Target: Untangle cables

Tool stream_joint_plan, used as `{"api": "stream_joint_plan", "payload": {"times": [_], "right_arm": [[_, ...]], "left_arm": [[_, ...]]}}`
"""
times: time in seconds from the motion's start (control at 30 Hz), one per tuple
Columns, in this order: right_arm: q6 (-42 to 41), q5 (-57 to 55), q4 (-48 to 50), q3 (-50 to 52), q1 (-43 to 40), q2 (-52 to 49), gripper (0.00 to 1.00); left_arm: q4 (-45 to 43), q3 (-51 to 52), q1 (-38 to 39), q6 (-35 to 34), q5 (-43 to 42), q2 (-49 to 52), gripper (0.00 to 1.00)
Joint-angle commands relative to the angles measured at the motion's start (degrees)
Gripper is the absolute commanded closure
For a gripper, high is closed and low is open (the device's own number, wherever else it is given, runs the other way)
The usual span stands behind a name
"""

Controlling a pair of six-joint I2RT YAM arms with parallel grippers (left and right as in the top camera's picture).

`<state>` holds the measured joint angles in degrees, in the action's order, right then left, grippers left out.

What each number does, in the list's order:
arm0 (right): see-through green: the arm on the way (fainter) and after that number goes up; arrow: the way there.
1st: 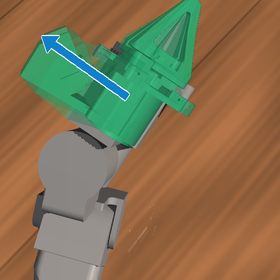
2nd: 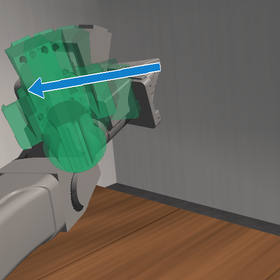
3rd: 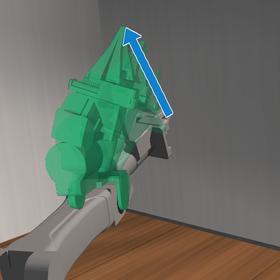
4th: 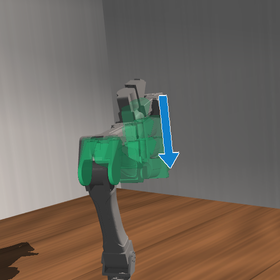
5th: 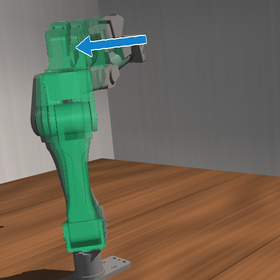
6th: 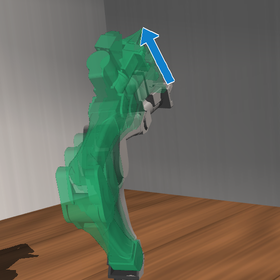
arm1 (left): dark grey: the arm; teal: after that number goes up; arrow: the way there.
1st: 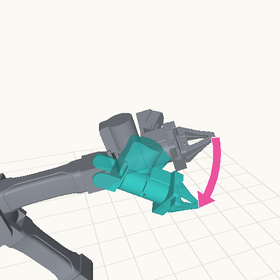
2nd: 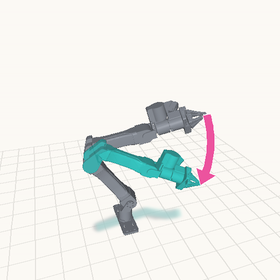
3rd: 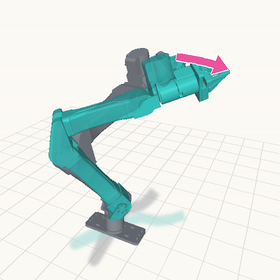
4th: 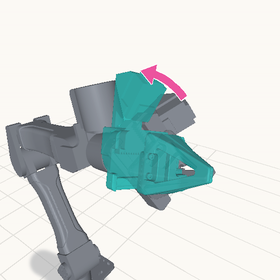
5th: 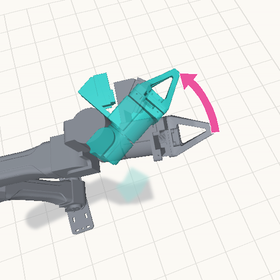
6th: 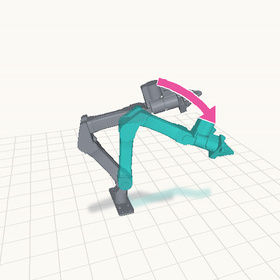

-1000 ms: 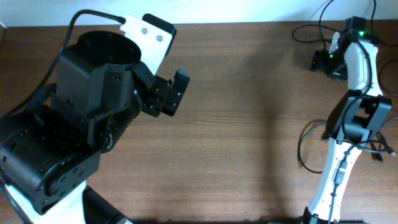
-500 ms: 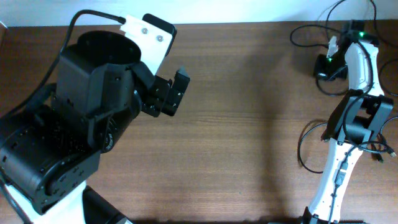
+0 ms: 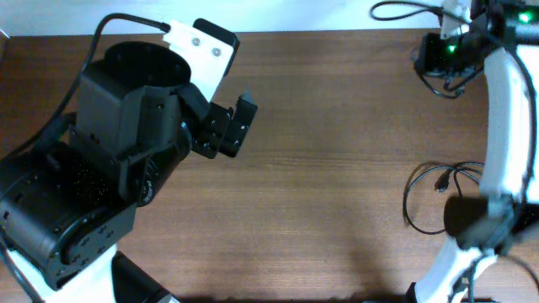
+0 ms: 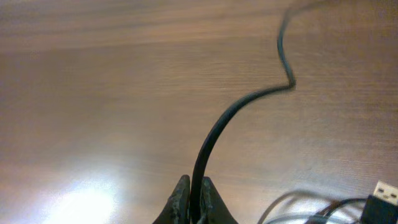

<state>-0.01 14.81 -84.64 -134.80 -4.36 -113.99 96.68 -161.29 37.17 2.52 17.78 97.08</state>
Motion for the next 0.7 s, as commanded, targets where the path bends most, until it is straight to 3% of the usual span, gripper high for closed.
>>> {"api": "stream_joint_plan", "payload": {"times": [0.0, 0.17, 0.43, 0.67], "right_arm": [[0.2, -7.6, -3.0, 0.1, 3.8, 5.1, 0.96], [0.2, -16.9, -1.2, 0.4, 3.8, 6.4, 0.96], [0.2, -6.8, 4.5, 4.1, -6.6, 1.0, 0.96], [-1.9, -5.1, 0.0, 8.0, -0.7, 0.4, 0.96]], "left_arm": [[0.0, 0.0, -0.2, -0.6, -3.4, -0.1, 0.01], [0.0, 0.0, -0.2, -0.5, -3.5, -0.1, 0.01], [0.0, 0.0, -0.2, -0.5, -3.5, -0.1, 0.01], [0.0, 0.0, -0.2, -0.5, -3.5, -0.1, 0.01]]}}
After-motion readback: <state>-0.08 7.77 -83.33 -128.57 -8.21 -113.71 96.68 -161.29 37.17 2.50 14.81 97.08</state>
